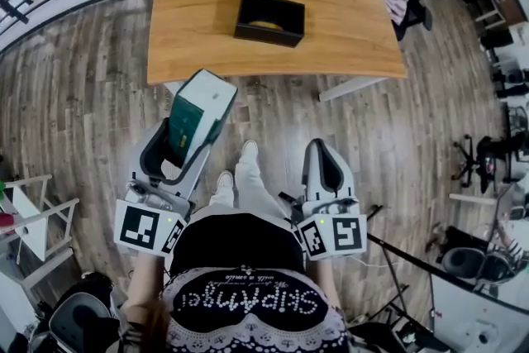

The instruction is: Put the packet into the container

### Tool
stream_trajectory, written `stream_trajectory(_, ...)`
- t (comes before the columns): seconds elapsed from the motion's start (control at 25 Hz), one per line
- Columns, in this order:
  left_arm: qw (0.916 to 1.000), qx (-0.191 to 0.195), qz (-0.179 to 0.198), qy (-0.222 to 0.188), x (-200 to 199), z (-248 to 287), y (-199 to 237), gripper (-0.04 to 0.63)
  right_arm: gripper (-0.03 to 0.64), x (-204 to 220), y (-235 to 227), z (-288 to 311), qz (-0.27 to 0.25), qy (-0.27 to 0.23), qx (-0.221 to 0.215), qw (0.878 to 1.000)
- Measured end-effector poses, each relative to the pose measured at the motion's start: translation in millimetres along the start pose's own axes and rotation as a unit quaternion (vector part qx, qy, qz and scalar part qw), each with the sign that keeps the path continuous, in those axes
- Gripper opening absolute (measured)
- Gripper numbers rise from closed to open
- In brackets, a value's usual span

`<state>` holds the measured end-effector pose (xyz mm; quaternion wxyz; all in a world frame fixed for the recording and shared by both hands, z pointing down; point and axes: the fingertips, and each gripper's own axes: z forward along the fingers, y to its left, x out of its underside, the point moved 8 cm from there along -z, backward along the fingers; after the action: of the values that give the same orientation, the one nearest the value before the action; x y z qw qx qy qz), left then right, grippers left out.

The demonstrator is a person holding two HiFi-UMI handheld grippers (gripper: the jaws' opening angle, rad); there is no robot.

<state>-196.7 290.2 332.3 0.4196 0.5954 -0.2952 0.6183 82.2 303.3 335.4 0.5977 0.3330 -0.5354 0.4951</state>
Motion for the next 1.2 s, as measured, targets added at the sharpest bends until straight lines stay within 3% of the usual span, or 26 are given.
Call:
stream_trajectory(0.6,0.9991,-0.043,-0.003,-0.004,-16,70,9,0.33,0.035,-33,-46,77,-0.005,-0.001,-0.041,0.999)
stream_trajectory(1.2,0.9989,-0.046,-0.003,-0.007,-23,164,-10,0.33,0.035,-50,-131,125,0.0,0.0,-0.038,0.999)
